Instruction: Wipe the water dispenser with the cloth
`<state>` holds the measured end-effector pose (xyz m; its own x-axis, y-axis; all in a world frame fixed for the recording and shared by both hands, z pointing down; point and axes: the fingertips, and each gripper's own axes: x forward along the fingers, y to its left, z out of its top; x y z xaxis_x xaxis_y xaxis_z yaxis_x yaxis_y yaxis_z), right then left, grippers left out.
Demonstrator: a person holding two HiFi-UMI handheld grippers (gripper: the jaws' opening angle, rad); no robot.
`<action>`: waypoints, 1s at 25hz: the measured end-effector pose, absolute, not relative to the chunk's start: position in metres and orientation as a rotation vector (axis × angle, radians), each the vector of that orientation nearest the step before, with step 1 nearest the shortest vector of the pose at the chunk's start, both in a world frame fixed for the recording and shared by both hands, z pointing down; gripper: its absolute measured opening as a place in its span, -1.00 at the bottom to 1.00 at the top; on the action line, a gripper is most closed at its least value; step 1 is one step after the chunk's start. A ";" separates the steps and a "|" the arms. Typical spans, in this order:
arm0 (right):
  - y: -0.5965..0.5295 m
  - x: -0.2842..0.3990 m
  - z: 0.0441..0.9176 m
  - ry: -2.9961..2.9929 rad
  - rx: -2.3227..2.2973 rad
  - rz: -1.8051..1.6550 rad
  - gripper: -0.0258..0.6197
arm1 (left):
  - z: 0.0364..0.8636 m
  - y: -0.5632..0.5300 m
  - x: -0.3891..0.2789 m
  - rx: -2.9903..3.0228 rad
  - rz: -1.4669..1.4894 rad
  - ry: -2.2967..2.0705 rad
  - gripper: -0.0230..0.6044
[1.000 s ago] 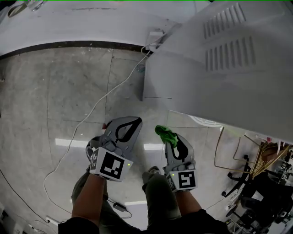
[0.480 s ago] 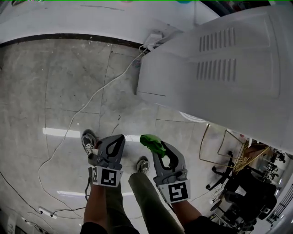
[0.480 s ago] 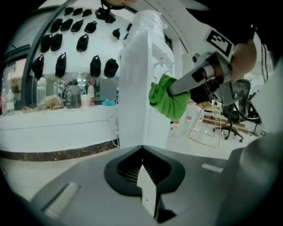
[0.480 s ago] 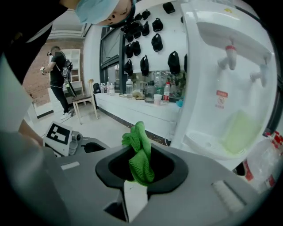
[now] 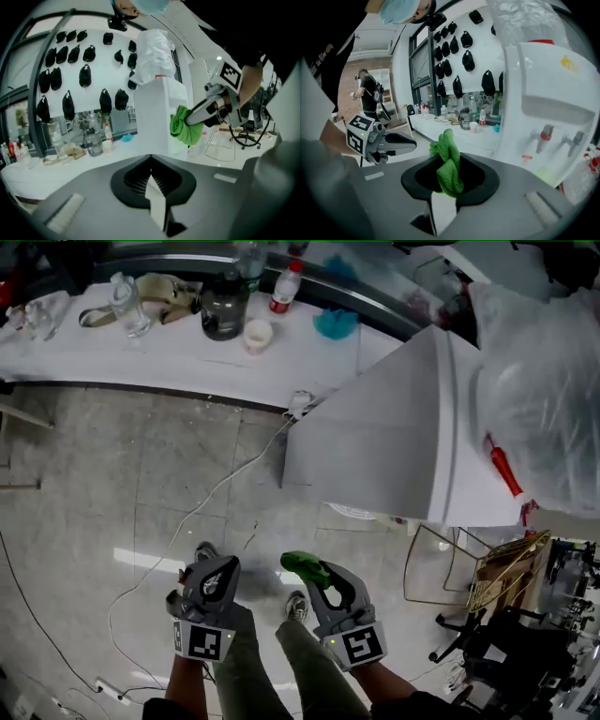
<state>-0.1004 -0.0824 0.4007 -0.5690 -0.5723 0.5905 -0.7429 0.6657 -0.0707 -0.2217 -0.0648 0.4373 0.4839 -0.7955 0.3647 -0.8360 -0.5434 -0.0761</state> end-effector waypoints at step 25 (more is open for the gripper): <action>-0.059 -0.007 0.106 -2.603 1.116 0.098 -0.63 | 0.115 -0.032 -0.131 2.684 0.368 -1.560 -0.92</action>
